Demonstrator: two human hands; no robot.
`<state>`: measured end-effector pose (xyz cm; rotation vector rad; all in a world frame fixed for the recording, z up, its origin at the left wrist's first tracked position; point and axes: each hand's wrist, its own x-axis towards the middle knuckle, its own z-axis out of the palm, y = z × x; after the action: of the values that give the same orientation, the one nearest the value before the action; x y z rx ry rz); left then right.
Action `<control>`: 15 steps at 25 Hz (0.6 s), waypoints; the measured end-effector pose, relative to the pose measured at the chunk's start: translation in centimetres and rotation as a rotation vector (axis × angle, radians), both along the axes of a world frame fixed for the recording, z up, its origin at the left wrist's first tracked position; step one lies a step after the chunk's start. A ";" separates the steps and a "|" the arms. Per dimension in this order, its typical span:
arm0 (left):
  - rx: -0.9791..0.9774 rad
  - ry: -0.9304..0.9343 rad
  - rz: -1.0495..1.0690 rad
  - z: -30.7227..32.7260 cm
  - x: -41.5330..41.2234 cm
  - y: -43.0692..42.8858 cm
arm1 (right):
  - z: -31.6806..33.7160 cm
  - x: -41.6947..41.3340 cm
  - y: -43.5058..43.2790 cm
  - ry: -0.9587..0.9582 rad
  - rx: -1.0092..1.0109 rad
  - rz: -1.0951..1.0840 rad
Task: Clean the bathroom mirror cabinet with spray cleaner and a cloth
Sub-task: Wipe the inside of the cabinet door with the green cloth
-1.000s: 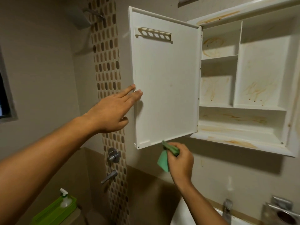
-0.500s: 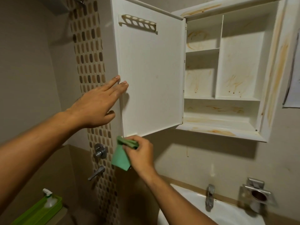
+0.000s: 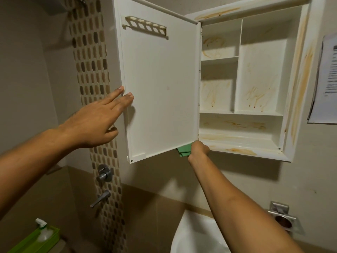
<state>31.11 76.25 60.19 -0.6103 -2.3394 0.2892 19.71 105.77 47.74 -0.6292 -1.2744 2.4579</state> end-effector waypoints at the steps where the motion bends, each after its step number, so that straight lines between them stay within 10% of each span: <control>1: 0.003 -0.002 -0.007 0.1 0.0 0.0 | 0.2 0.4 -0.6 -0.001 0.000 -0.008; 15: -0.025 -0.077 0.049 1.0 1.9 0.6 | -1.8 11.6 -12.2 0.027 0.140 0.572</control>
<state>33.02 76.82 61.22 -0.5860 -2.4308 0.3232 31.36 93.56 45.92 -0.2071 -1.7954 2.7535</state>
